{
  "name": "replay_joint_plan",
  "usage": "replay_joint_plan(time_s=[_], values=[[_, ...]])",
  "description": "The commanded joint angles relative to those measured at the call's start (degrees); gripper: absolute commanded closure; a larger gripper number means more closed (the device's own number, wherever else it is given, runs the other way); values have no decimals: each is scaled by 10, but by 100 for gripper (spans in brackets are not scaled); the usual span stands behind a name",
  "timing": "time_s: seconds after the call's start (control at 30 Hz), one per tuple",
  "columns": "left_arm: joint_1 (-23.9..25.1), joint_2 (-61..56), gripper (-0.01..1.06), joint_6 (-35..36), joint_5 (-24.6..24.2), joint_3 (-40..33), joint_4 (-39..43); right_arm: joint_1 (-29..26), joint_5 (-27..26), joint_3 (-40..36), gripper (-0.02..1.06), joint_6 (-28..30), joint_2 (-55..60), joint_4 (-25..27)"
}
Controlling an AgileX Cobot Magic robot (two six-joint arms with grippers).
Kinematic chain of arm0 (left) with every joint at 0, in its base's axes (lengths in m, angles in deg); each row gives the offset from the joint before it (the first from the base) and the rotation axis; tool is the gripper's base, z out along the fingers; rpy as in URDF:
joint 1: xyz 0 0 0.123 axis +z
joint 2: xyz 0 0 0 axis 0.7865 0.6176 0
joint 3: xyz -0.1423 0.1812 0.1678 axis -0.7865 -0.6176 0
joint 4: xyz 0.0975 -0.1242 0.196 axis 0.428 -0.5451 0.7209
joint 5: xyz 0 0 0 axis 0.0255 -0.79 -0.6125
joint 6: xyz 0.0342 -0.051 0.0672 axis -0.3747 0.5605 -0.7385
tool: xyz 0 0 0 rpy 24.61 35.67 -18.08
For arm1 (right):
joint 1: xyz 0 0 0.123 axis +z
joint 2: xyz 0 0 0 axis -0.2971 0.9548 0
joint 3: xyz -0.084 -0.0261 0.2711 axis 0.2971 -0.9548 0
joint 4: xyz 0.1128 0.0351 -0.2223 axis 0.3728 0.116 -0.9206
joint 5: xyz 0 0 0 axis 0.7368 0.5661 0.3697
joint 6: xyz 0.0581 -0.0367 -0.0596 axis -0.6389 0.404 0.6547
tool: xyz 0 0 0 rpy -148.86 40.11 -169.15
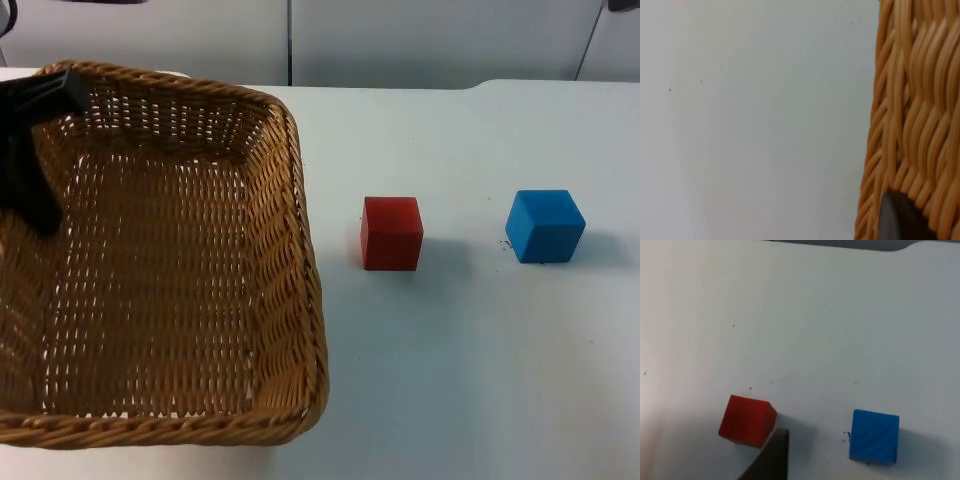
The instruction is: Pick up the basket with the left hand and place the blue cube into the basket with the right hand.
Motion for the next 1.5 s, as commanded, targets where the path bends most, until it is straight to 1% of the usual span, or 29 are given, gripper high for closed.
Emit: replay_joint_plan(time_s=[0.0, 0.03, 0.13, 0.17, 0.27, 0.4, 0.43, 0.47, 0.6, 0.8, 0.97, 1.1, 1.23, 1.47], values=[[0, -2, 105, -3, 1, 7, -20, 2, 2, 33, 6, -27, 30, -25], [0, -1, 105, -3, 2, 7, -24, 2, 7, 48, 6, -35, 48, -33], [0, 4, 105, -3, 4, 7, -32, 2, 34, 102, 6, -45, 102, -33], [0, 4, 105, -3, 4, 7, -32, 2, 34, 102, 6, -45, 102, -33], [0, 12, 105, -3, 4, 7, -39, 2, 57, 149, 6, -61, 154, -33], [0, 17, 105, -4, 4, 7, -39, 2, 75, 177, 6, -78, 195, -37], [0, 17, 105, -4, 4, 7, -39, 2, 76, 178, 6, -91, 211, -50], [0, 17, 105, -4, 4, 7, -39, 2, 76, 178, 6, -91, 211, -50], [0, 17, 105, -4, 16, 7, -39, 2, 90, 177, 9, -137, 251, -93], [0, 17, 105, -8, 19, 7, -39, 8, 94, 177, 10, -140, 286, -87], [0, 17, 105, -16, 14, 7, -46, 12, 95, 177, 10, -169, 318, -92], [0, 17, 105, -20, 10, 7, -46, 12, 98, 177, 11, -181, 344, -95], [0, 17, 105, -21, 9, 7, -46, 12, 87, 177, 14, -185, 368, -95], [0, 17, 105, -28, 7, 7, -49, 12, 69, 177, 15, -190, 395, -94]])
